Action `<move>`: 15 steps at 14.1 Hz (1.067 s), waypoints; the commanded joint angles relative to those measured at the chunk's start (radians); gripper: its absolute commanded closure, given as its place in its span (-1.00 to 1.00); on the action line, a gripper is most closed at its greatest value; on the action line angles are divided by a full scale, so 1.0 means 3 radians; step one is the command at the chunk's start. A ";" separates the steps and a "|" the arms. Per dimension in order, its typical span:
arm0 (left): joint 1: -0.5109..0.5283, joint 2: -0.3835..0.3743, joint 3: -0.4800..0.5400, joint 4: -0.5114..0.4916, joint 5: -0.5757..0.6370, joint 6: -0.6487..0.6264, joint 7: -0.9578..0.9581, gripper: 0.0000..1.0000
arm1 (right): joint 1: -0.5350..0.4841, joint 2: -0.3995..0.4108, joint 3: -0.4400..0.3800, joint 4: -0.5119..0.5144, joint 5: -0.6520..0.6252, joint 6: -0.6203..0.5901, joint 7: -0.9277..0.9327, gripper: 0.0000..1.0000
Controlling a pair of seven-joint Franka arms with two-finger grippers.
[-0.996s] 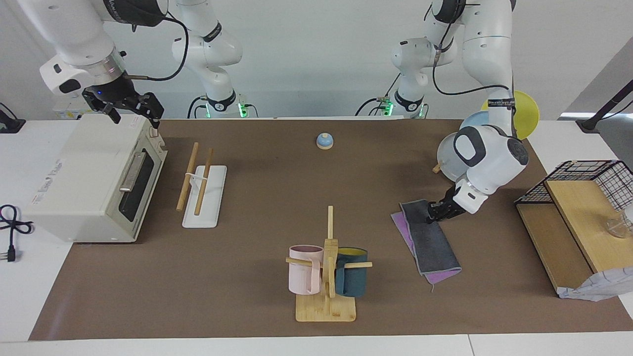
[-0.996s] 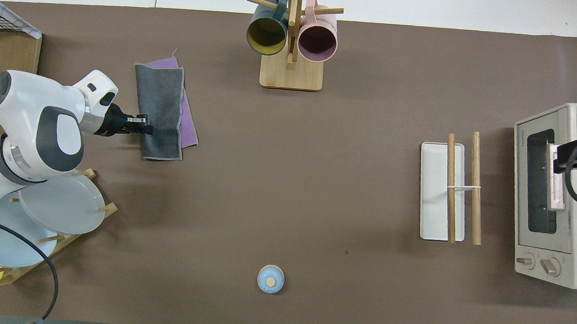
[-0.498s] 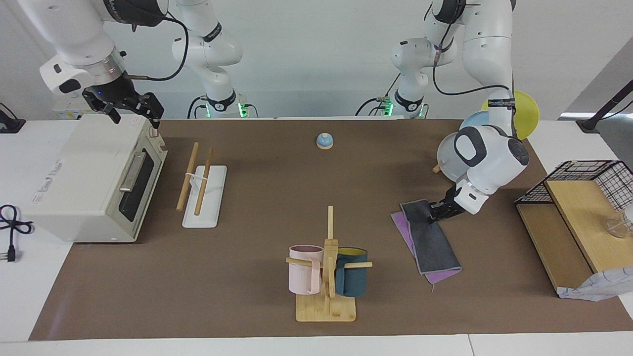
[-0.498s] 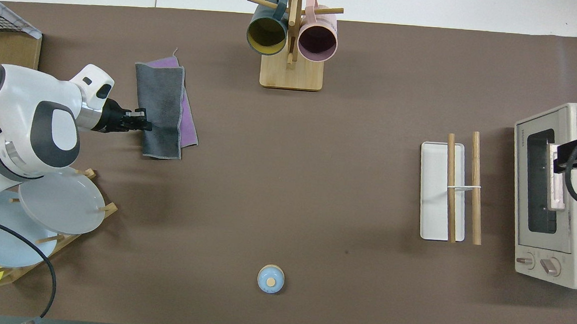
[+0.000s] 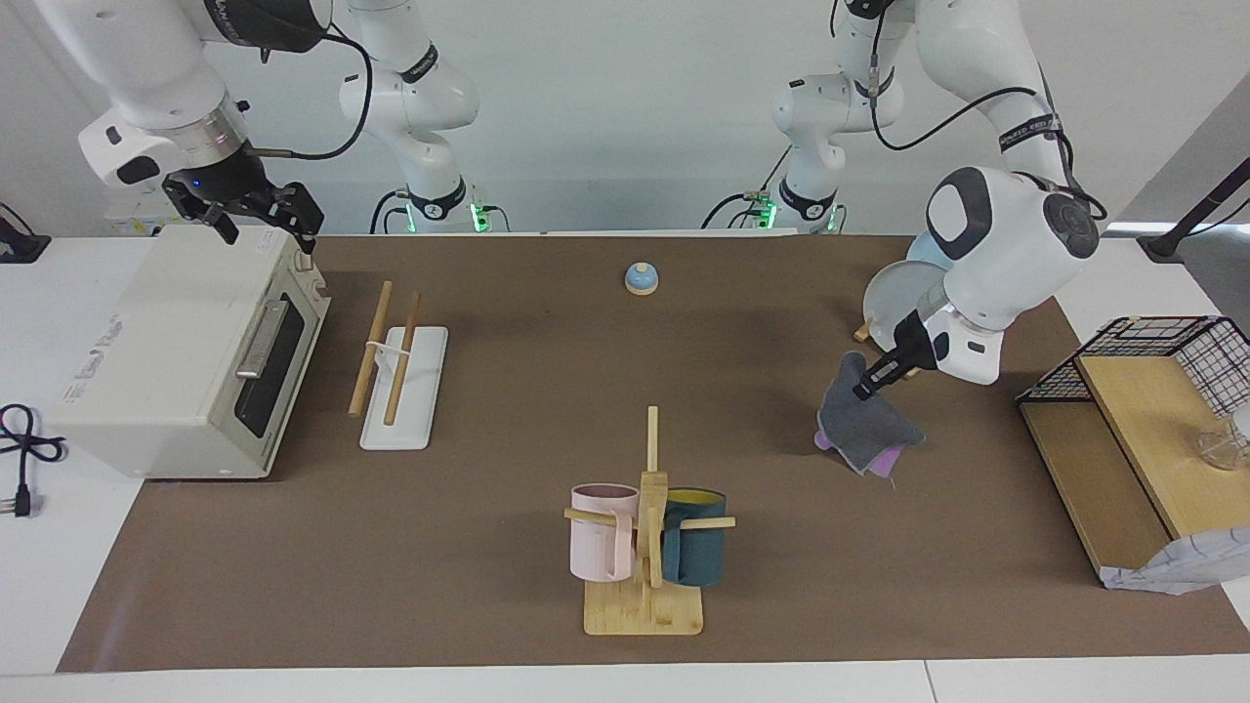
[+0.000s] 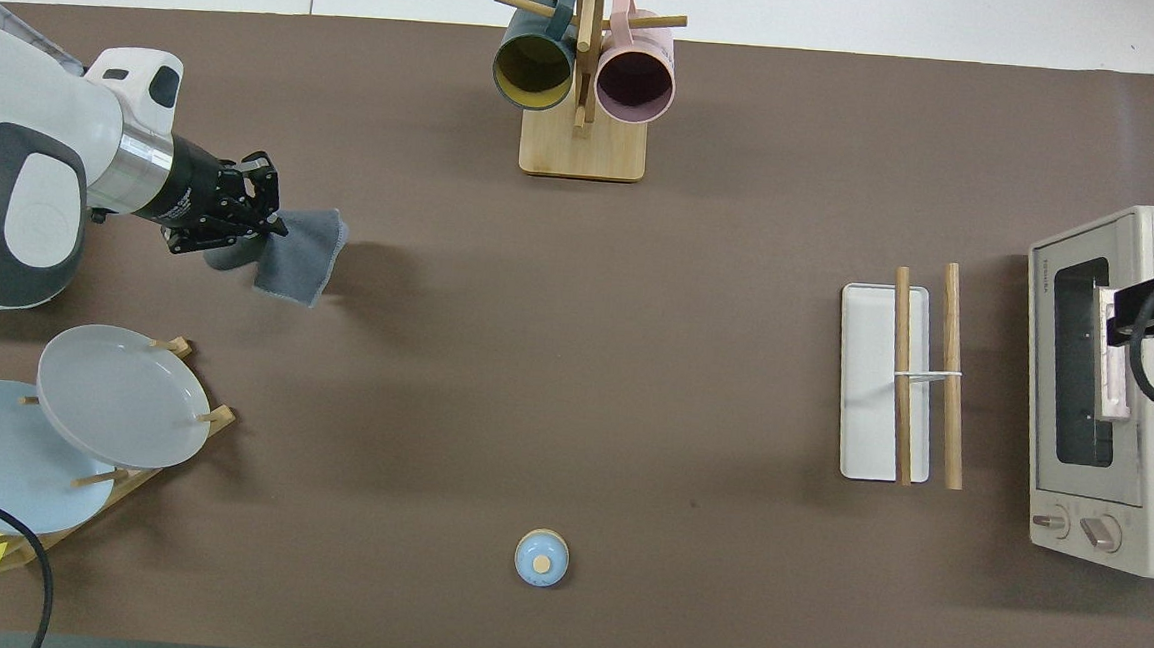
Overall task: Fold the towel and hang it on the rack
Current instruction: 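Lift the folded towel with the left gripper while the right gripper approaches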
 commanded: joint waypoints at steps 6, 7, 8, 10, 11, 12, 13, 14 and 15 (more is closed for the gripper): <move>-0.0537 -0.0502 0.0015 0.0398 0.0101 -0.0454 -0.3357 1.00 | 0.0032 -0.0066 0.0058 -0.0099 0.0641 -0.0012 0.0528 -1.00; -0.0583 -0.0502 -0.0010 0.0450 0.0101 -0.0429 -0.3731 1.00 | 0.0027 -0.0066 0.0052 -0.0099 0.0862 -0.0017 0.0896 -1.00; -0.0594 -0.0502 -0.0046 0.0496 0.0101 -0.0403 -0.4033 1.00 | 0.0027 -0.0071 0.0052 -0.0114 0.1087 -0.0007 0.1304 -1.00; -0.0599 -0.0482 -0.0138 0.0542 0.0081 -0.0383 -0.4642 1.00 | 0.0037 -0.0111 0.0052 -0.0262 0.1516 0.0262 0.2086 -1.00; -0.0599 -0.0477 -0.0194 0.0542 0.0070 -0.0297 -0.4959 1.00 | 0.0037 -0.0142 0.0047 -0.0359 0.1939 0.0451 0.2759 -1.00; -0.0599 -0.0477 -0.0240 0.0542 0.0075 -0.0179 -0.5296 1.00 | 0.0068 -0.0152 0.0052 -0.0400 0.2160 0.0691 0.3388 -1.00; -0.0604 -0.0477 -0.0307 0.0542 0.0070 -0.0082 -0.5573 1.00 | 0.0124 -0.0152 0.0073 -0.0401 0.2188 0.0830 0.3825 -1.00; -0.0604 -0.0477 -0.0393 0.0542 0.0075 -0.0010 -0.5773 1.00 | 0.0251 -0.0147 0.0068 -0.0406 0.2209 0.0913 0.4179 -1.00; -0.0604 -0.0477 -0.0460 0.0537 0.0086 0.0026 -0.5942 1.00 | 0.0333 -0.0163 0.0073 -0.0467 0.2209 0.1010 0.4486 -1.00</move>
